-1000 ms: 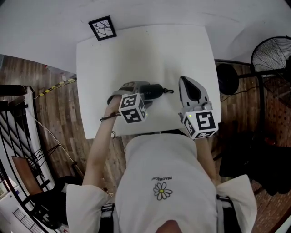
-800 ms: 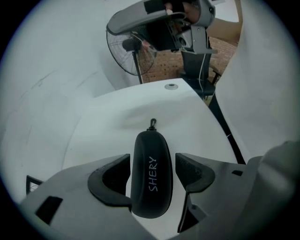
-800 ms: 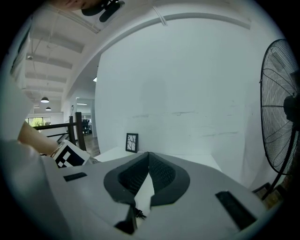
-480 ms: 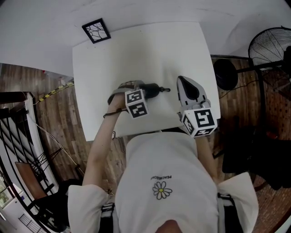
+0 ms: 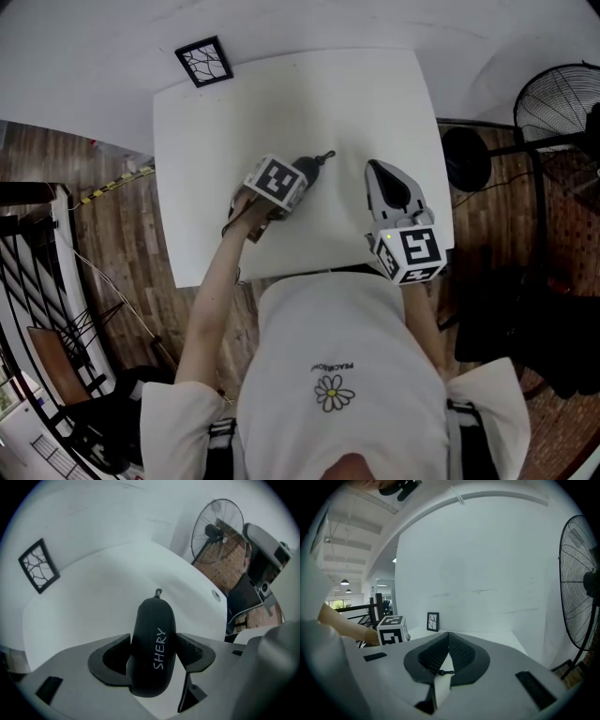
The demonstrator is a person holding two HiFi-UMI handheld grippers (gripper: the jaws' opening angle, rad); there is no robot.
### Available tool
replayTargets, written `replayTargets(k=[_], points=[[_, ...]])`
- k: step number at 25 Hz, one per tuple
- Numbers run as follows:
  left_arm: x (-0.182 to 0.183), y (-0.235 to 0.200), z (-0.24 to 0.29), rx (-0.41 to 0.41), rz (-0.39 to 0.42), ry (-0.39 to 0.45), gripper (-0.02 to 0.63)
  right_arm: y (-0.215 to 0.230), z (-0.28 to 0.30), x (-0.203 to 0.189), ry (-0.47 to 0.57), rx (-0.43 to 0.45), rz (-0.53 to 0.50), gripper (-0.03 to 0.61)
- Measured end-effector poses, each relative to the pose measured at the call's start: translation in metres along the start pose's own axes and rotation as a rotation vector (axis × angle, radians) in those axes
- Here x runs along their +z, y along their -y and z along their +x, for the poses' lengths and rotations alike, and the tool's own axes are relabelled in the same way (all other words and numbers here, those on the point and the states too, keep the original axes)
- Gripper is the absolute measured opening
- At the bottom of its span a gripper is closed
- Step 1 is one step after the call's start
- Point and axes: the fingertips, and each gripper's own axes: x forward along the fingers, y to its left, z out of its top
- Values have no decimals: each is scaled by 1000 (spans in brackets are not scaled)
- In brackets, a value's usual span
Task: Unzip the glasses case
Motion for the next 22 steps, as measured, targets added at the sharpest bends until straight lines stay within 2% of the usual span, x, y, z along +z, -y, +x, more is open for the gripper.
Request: replayTargets(k=[3,8,9,11,13,15,17,22], points=[[-5,5,6,-79,-95,-7,325,-4,1,-1,-2,12,1,6],[-11,14,19,-95,-67,-45,353,-9,3,-2,-3,25,3,6],[-12,15,20,-99,-95,-44,353,-10,3,-2,-3,27,2,6],[-13,16,21,-135,-248,-24,352,-8,3,-2,-2,26,3,6],[-10,15,21,-183,-452,39,353,-3,2,-2,-2,21,7,6],[-7,12,16,-216,-590,111,353,0,2,-3,-3,18,12,6],[-6,6,7,-209,-640,178,350,1,3,-5,-6,21,14,6],[2,-7,-40,-159,-633,377,351,-4,6,-11,-33,41,19,6]])
